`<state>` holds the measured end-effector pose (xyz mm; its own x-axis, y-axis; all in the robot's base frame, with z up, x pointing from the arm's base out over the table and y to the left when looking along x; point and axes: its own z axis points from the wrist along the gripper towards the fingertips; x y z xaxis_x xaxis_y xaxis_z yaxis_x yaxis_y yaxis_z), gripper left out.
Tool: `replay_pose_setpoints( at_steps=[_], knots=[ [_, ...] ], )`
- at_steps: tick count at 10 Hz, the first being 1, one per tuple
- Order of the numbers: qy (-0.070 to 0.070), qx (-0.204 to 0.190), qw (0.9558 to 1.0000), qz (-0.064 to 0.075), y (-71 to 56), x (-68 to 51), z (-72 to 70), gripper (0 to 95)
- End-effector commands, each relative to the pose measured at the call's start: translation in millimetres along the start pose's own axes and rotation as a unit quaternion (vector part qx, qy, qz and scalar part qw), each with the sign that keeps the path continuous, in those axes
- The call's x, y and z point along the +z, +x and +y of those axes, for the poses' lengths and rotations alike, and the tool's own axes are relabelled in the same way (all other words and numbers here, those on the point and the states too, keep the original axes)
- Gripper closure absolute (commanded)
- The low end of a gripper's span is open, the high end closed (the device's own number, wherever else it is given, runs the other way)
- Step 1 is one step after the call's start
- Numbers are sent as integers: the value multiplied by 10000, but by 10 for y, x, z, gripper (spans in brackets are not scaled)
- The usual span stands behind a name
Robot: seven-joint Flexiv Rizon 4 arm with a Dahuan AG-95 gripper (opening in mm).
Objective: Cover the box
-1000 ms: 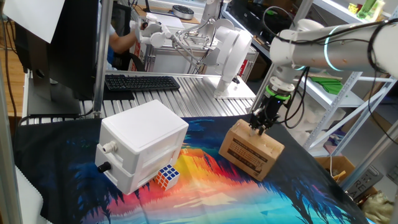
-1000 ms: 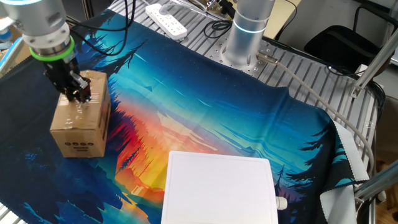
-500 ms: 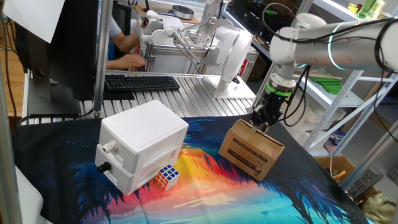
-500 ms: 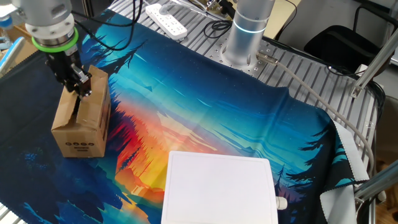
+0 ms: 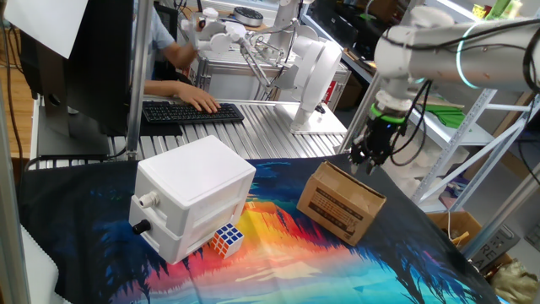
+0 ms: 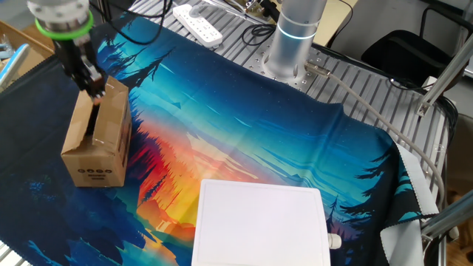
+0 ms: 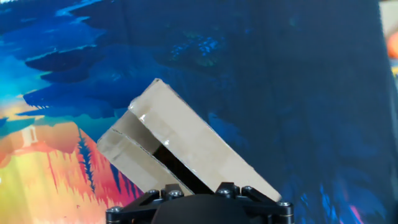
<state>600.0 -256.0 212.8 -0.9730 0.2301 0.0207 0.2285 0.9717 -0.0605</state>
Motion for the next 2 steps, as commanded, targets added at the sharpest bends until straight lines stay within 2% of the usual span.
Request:
replay_pose_setpoints(
  at_steps=[1, 2],
  knots=[
    [100, 257, 9996, 48, 51, -174, -112, 570],
    [141, 323, 9993, 127, 41, -228, -155, 570]
  ],
)
